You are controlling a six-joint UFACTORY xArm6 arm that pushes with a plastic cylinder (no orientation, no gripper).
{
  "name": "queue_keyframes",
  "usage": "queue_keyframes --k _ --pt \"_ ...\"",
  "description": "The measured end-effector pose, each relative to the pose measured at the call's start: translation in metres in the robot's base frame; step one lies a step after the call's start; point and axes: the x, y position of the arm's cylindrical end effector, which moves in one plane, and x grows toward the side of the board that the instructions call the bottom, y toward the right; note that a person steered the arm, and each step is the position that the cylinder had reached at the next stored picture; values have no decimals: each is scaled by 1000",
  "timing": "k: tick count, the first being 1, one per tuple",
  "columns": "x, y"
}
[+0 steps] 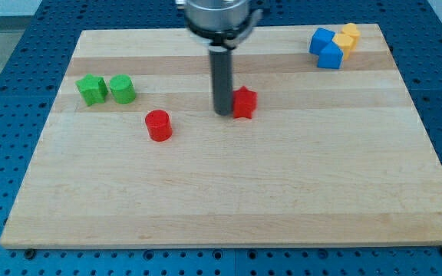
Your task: Move the red circle towards the red star
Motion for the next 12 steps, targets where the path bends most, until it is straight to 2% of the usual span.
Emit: queue_keyframes --k 1,4,5,7,9,12 --pt "0 -7" --pt "5 -131" --pt "25 -159" --pt "58 -177" --pt "64 -148" --pt "58 -23"
